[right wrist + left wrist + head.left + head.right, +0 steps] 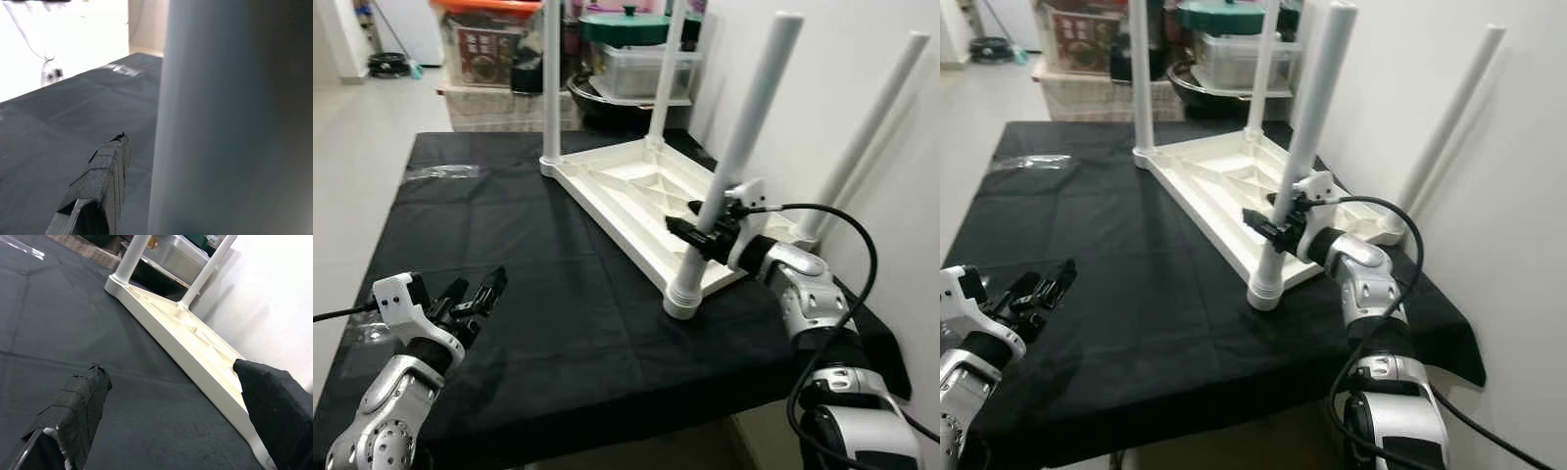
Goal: Building children table
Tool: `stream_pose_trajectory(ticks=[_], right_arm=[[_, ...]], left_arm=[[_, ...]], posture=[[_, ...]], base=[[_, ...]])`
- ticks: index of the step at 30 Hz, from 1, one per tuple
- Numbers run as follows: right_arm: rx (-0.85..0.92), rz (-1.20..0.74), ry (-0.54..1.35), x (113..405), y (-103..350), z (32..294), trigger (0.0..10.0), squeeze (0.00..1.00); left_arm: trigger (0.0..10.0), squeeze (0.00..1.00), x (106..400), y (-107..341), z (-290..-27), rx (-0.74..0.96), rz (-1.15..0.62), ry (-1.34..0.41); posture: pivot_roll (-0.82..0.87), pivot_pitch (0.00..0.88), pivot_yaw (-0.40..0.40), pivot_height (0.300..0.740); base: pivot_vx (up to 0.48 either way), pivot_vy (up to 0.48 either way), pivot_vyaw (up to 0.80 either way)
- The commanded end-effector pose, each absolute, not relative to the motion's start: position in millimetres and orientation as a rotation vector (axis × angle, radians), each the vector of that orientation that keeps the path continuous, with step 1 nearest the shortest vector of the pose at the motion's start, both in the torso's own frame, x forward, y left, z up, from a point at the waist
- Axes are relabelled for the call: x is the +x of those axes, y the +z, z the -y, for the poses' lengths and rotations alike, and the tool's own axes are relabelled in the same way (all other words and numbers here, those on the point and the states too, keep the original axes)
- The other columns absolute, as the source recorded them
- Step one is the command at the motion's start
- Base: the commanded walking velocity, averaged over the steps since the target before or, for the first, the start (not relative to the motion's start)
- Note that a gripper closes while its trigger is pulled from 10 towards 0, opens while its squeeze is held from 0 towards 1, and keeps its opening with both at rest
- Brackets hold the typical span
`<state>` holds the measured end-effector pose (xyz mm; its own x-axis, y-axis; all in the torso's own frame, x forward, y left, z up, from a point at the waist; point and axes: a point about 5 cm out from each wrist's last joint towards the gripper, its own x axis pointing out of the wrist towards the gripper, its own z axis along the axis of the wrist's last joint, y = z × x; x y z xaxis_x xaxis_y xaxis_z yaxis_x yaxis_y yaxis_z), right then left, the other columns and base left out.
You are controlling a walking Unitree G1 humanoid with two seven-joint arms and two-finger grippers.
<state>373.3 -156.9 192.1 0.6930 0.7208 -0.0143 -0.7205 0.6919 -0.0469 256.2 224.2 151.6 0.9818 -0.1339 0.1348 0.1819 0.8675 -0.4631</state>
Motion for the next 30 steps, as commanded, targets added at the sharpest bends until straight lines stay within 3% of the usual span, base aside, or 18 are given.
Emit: stream_pose_trajectory(ticks=[1,2,3,8,15,16,17,18,19,20,21,22,23,25,30], right_arm=[[-0.045,-0.06,0.927,369,175,134,8.7,0.0],[-0.015,-0.05,1.015,366,173,123,1.7,0.0],[0.016,-0.02,1.093,361,173,113,0.0,0.0],[0.08,0.07,1.228,348,180,103,0.0,0.0],[0.154,0.142,1.137,322,178,103,0.0,0.0],[0.13,0.128,0.974,319,164,108,0.0,0.0],[0.13,0.128,0.974,319,164,108,0.0,0.0],[0.078,0.055,0.772,328,151,113,0.0,0.0],[0.078,0.055,0.772,328,151,113,0.0,0.0],[0.036,0.01,0.637,333,143,118,0.0,0.0],[-0.032,-0.1,0.37,342,129,133,0.0,0.0],[-0.032,-0.1,0.37,342,129,133,0.0,0.0],[-0.116,-0.157,0.076,341,119,152,0.0,0.0],[-0.179,-0.18,-0.228,328,115,169,0.0,0.0],[-0.148,-0.122,-0.156,318,125,145,0.0,0.0]], left_arm=[[10.0,0.0,256,149,-223,-0.494,0.089,-0.164],[10.0,0.0,254,149,-224,-0.492,0.091,-0.161],[10.0,0.0,253,149,-225,-0.489,0.091,-0.157],[10.0,0.0,250,148,-228,-0.485,0.086,-0.152],[10.0,0.0,252,147,-223,-0.495,0.081,-0.167],[10.0,0.0,253,146,-220,-0.497,0.074,-0.181],[10.0,0.0,253,146,-220,-0.497,0.074,-0.181],[10.0,0.0,254,146,-220,-0.497,0.073,-0.184],[10.0,0.0,254,146,-220,-0.497,0.073,-0.184],[10.0,0.0,254,146,-220,-0.496,0.072,-0.185],[10.0,0.0,255,147,-221,-0.496,0.073,-0.185],[10.0,0.0,255,147,-221,-0.496,0.073,-0.185],[10.0,0.0,256,147,-221,-0.498,0.074,-0.185],[10.0,0.0,256,147,-219,-0.501,0.075,-0.186],[10.0,0.0,255,144,-218,-0.506,0.068,-0.187]], posture=[[0.03,0.0,-0.126,0.74],[0.04,0.0,-0.13,0.74],[0.04,0.0,-0.129,0.74],[0.03,0.0,-0.124,0.74],[0.0,0.0,-0.105,0.74],[-0.01,0.0,-0.099,0.74],[-0.01,0.0,-0.099,0.74],[-0.02,0.0,-0.094,0.74],[-0.02,0.0,-0.094,0.74],[-0.02,0.0,-0.094,0.74],[-0.02,0.0,-0.091,0.74],[-0.02,0.0,-0.091,0.74],[-0.02,0.0,-0.092,0.74],[-0.02,0.0,-0.092,0.74],[-0.03,0.0,-0.088,0.74]], base=[[0.0,0.0,0.0],[0.0,0.0,0.0],[0.0,0.0,0.0],[0.0,0.0,0.0],[0.0,0.0,0.0],[0.0,0.0,0.0],[0.0,0.0,0.0],[0.0,0.0,0.0],[0.0,0.0,0.0],[0.0,0.0,0.0],[0.0,0.0,0.0],[0.0,0.0,0.0],[0.0,0.0,0.0],[0.0,0.0,0.0],[0.0,0.0,0.0]])
